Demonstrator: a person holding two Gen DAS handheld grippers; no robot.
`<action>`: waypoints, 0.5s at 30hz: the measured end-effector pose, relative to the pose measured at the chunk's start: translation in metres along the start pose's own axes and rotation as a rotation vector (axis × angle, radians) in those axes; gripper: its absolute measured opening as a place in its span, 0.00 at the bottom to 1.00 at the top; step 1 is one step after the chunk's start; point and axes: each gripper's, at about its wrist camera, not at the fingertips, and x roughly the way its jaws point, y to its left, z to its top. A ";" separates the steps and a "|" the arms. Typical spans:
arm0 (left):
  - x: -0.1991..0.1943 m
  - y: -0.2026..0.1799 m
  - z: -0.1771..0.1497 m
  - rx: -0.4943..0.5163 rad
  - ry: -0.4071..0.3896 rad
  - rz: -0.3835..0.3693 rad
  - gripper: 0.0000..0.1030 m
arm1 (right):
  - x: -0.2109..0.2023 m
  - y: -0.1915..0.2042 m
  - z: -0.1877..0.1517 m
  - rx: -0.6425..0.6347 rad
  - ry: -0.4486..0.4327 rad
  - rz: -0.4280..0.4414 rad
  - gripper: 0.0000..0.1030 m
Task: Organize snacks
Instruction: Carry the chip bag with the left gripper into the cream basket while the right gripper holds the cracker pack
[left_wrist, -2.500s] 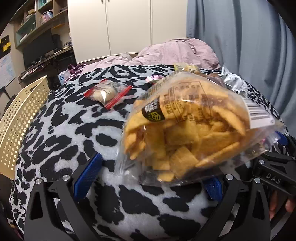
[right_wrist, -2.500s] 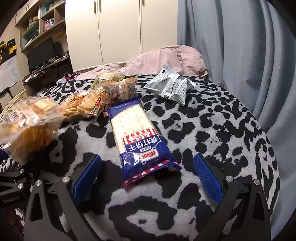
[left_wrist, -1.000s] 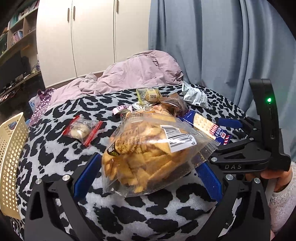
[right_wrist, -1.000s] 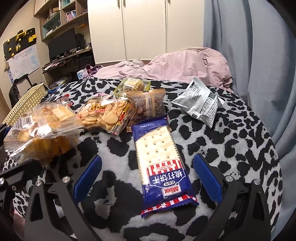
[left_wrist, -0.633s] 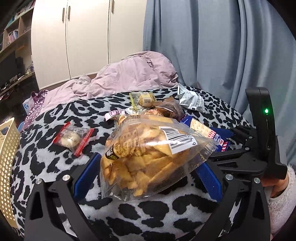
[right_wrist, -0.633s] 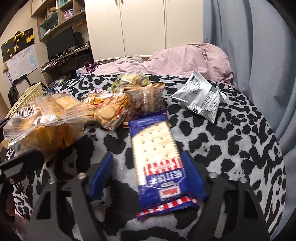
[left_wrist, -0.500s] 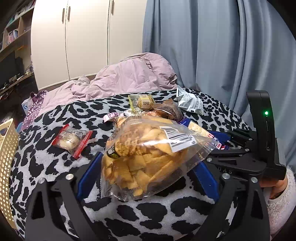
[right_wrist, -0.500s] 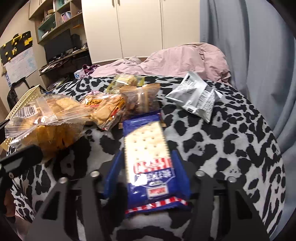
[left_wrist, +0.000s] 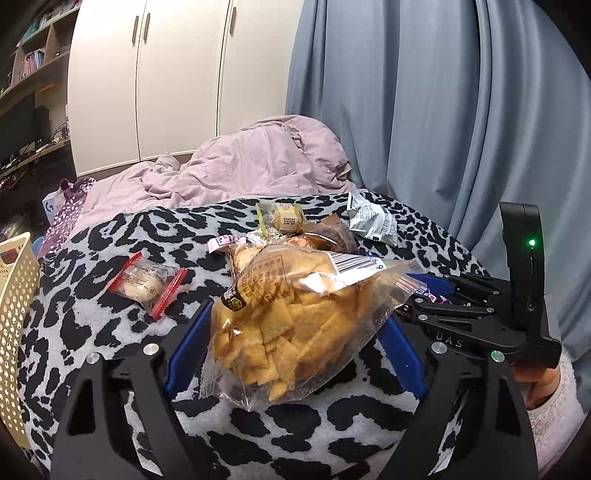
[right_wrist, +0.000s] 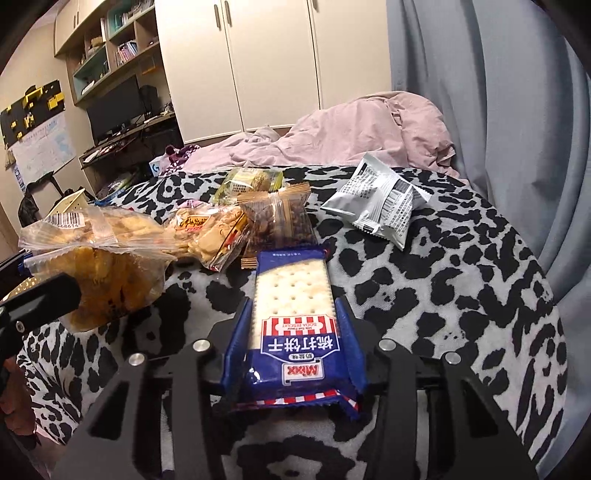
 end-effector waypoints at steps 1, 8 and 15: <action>-0.001 0.000 0.001 0.002 -0.002 0.001 0.84 | 0.000 0.000 0.000 0.000 0.000 0.000 0.44; 0.003 -0.001 -0.001 0.006 0.020 0.019 0.85 | 0.006 -0.003 -0.002 0.010 0.014 -0.001 0.60; 0.011 -0.013 -0.006 0.065 0.023 0.043 0.94 | 0.015 -0.002 0.003 0.004 0.021 -0.010 0.70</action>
